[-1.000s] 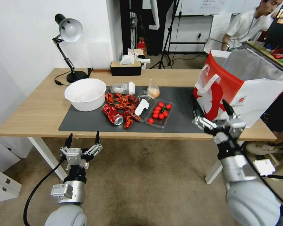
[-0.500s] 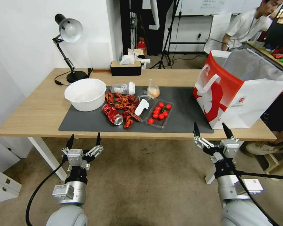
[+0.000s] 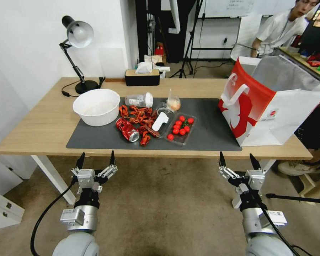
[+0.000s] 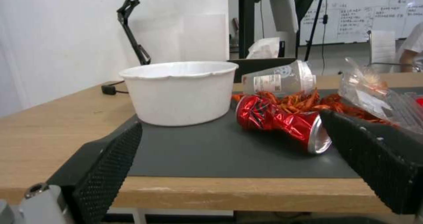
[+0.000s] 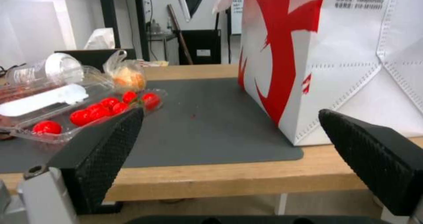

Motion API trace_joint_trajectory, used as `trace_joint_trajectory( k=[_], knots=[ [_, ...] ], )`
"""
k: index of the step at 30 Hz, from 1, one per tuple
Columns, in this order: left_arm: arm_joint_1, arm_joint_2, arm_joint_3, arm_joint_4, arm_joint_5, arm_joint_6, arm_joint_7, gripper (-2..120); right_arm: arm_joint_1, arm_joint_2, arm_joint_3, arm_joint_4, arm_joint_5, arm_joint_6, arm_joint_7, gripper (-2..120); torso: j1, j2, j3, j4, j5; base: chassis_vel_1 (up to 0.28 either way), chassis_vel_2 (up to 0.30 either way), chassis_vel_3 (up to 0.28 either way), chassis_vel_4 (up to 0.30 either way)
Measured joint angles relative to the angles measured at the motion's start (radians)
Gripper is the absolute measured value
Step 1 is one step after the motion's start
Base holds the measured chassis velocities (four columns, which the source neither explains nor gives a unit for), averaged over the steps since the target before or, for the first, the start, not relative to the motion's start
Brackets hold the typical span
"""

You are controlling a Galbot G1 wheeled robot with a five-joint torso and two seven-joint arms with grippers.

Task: Pick up the trash from the table and place it into the takeout bag.

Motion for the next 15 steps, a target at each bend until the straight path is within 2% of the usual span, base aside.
trace_joint_trajectory(
  k=[15],
  knots=[
    [-0.002,-0.002,0.003,0.011,0.000,0.002,0.000,100,0.009,-0.006,-0.013,-0.009,0.033,-0.019,-0.014,100,0.000,0.000,0.000,0.0000,0.0000,0.000,0.000,0.000,0.000]
  ],
)
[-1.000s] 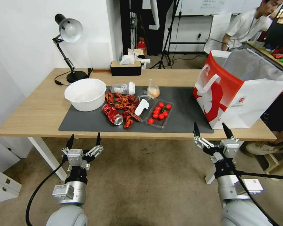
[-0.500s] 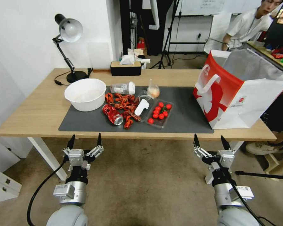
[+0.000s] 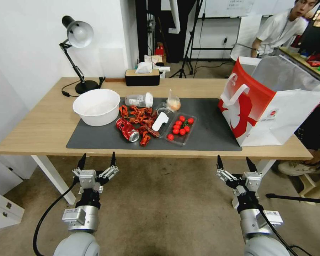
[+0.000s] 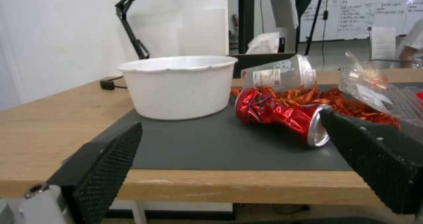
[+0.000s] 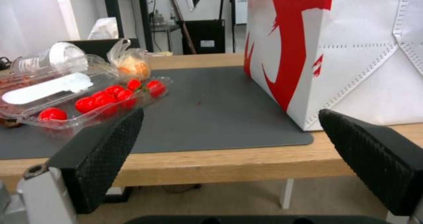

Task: Pick up the trash from the table and place it into the takeout bag.

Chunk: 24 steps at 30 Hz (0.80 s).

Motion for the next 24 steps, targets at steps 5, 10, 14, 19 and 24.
trace_joint_trajectory(
  k=[5,10,14,19,24],
  knots=[
    [0.002,-0.003,-0.001,0.000,0.000,0.000,0.000,100,0.001,-0.001,-0.002,-0.002,0.001,-0.001,-0.002,100,0.000,0.000,0.000,0.0000,0.0000,0.000,0.000,0.000,0.000],
    [0.004,-0.006,-0.002,0.000,0.001,0.000,0.000,100,-0.001,-0.001,-0.004,-0.003,0.001,-0.003,-0.003,100,0.000,0.000,0.000,0.0000,0.0000,0.000,0.000,0.000,0.000],
    [0.004,-0.008,-0.002,0.001,0.002,0.000,0.000,100,-0.001,-0.001,-0.005,-0.002,0.001,-0.004,-0.003,100,0.000,0.000,0.000,0.0000,0.0000,0.000,0.000,0.000,0.000],
    [0.006,-0.011,-0.002,0.001,0.006,0.000,0.000,100,0.002,-0.006,-0.006,0.007,0.000,-0.005,-0.009,100,0.000,0.000,0.000,-0.0001,-0.0001,0.000,0.000,0.000,0.000],
    [0.007,-0.012,-0.003,0.000,0.006,0.000,-0.001,100,0.023,-0.018,-0.023,0.012,0.012,-0.016,-0.019,100,0.000,0.000,0.000,-0.0002,0.0000,0.000,0.000,0.000,0.000]
  ],
)
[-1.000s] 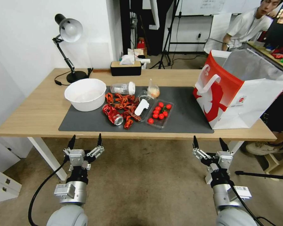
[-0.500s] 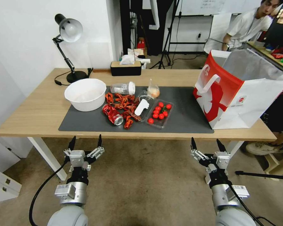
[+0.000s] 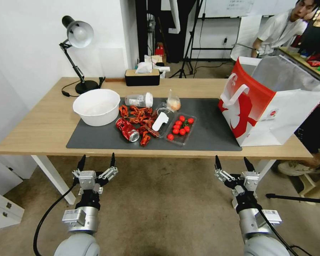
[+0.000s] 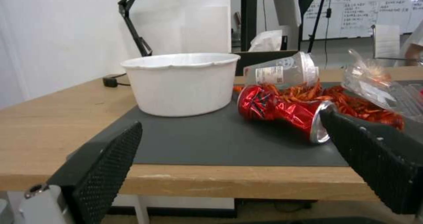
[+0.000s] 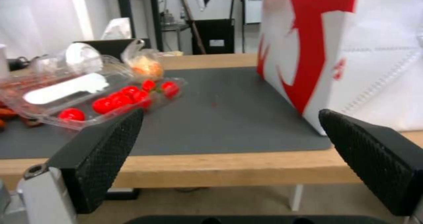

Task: Pick up the trash from the table and place it into the takeout bag.

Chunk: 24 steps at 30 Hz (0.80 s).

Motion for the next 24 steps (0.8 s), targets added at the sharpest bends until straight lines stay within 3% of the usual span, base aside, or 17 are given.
trace_joint_trajectory(
  k=[4,7,15,17,18,20,21,24],
  knots=[
    [0.000,0.000,-0.001,-0.002,0.000,0.000,0.000,100,0.071,-0.030,-0.022,0.004,0.060,-0.027,-0.035,100,0.000,0.000,0.000,-0.0001,0.0000,0.000,0.000,0.000,0.000],
    [-0.002,0.001,-0.001,-0.003,0.001,0.000,0.000,100,0.204,-0.081,-0.044,0.007,0.179,-0.096,-0.118,100,0.000,0.000,0.000,0.0005,0.0000,0.000,0.000,0.000,0.000],
    [-0.002,0.000,-0.001,-0.006,0.002,0.004,0.000,100,0.306,-0.118,-0.054,0.015,0.263,-0.173,-0.156,100,0.000,0.000,0.000,0.0003,0.0000,0.000,0.000,0.000,0.000],
    [-0.003,-0.002,-0.005,-0.007,0.003,0.015,-0.001,100,0.445,-0.164,-0.090,0.000,0.346,-0.234,-0.177,100,0.000,0.000,0.000,0.0001,0.0000,0.000,0.000,0.000,0.000],
    [-0.003,-0.002,-0.005,-0.007,0.003,0.015,-0.001,100,0.445,-0.164,-0.090,0.000,0.346,-0.234,-0.177,100,0.000,0.000,0.000,0.0001,0.0000,0.000,0.000,0.000,0.000],
    [-0.004,-0.008,-0.005,-0.007,0.007,0.017,-0.001,100,0.619,-0.189,-0.162,-0.037,0.417,-0.281,-0.176,100,0.000,0.000,0.000,0.0003,-0.0001,0.000,0.000,0.000,0.000],
    [-0.004,-0.008,-0.005,-0.007,0.007,0.017,-0.001,100,0.619,-0.189,-0.162,-0.037,0.417,-0.281,-0.176,100,0.000,0.000,0.000,0.0003,-0.0001,0.000,0.000,0.000,0.000],
    [-0.007,-0.018,-0.005,-0.004,0.014,0.018,-0.002,100,0.807,-0.183,-0.274,-0.105,0.482,-0.325,-0.146,100,0.000,0.000,0.000,0.0001,0.0000,0.000,0.000,0.000,0.000]
  ],
)
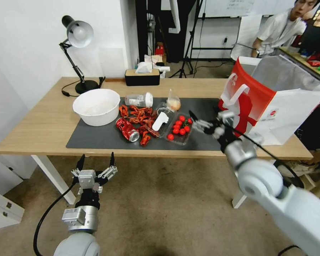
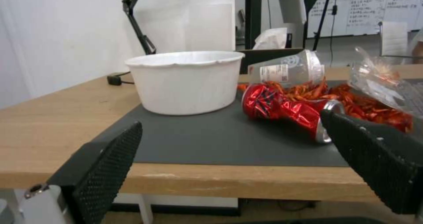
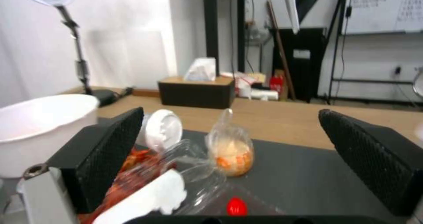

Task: Pick up the trash from the table and place it into the takeout bag.

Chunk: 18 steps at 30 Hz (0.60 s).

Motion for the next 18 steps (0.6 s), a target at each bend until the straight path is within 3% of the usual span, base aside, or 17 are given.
trace_joint_trajectory(
  k=[2,8,11,18],
  knots=[
    [-0.001,-0.007,-0.002,0.004,0.002,0.000,0.000,100,0.155,0.032,-0.097,-0.075,0.055,-0.050,0.056,100,0.000,0.000,0.000,-0.0001,0.0000,0.000,0.000,0.000,0.000],
    [-0.001,-0.013,-0.010,0.013,0.003,0.000,-0.001,100,0.323,0.098,-0.209,-0.181,0.086,-0.091,0.128,100,0.000,0.000,0.000,0.0001,-0.0003,0.000,0.000,0.000,0.000],
    [-0.004,-0.017,-0.013,0.024,0.003,-0.002,-0.001,100,0.482,0.258,-0.311,-0.323,0.146,-0.168,0.255,100,0.000,0.000,0.000,0.0001,-0.0004,0.000,0.000,0.000,0.000],
    [-0.003,-0.015,-0.015,0.025,0.002,-0.002,-0.001,100,0.586,0.376,-0.351,-0.463,0.166,-0.234,0.356,100,0.000,0.000,0.000,0.0001,-0.0003,0.000,0.000,0.000,0.000]
  ],
)
